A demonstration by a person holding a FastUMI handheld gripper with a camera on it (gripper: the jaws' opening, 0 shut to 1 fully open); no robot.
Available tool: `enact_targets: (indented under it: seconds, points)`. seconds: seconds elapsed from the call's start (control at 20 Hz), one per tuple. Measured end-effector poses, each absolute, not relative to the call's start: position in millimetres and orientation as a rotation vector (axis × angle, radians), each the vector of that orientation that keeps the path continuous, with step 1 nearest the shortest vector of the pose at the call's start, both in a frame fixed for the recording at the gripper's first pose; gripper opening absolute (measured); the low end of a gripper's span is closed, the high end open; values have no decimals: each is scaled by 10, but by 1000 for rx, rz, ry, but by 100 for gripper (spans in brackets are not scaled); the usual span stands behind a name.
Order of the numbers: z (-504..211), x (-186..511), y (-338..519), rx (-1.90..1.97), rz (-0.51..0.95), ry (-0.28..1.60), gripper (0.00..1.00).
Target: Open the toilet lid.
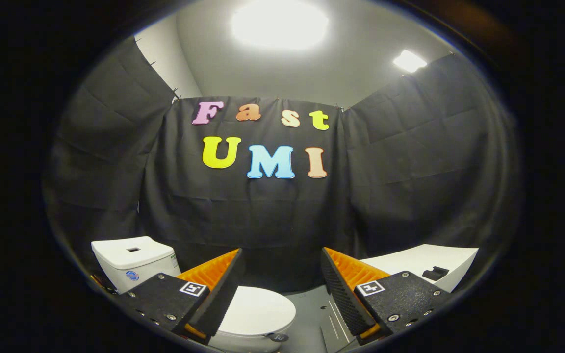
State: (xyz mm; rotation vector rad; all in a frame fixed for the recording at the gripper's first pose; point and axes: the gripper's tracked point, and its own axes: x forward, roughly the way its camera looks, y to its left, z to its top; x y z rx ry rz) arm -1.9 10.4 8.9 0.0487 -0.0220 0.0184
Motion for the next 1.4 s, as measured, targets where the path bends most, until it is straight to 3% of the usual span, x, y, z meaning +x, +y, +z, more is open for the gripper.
enact_targets:
  seconds: [0.5,1.4]
  points:
    - [49,74,528,271,120,20,95]
    - [-1182,197,485,732,53,331,96]
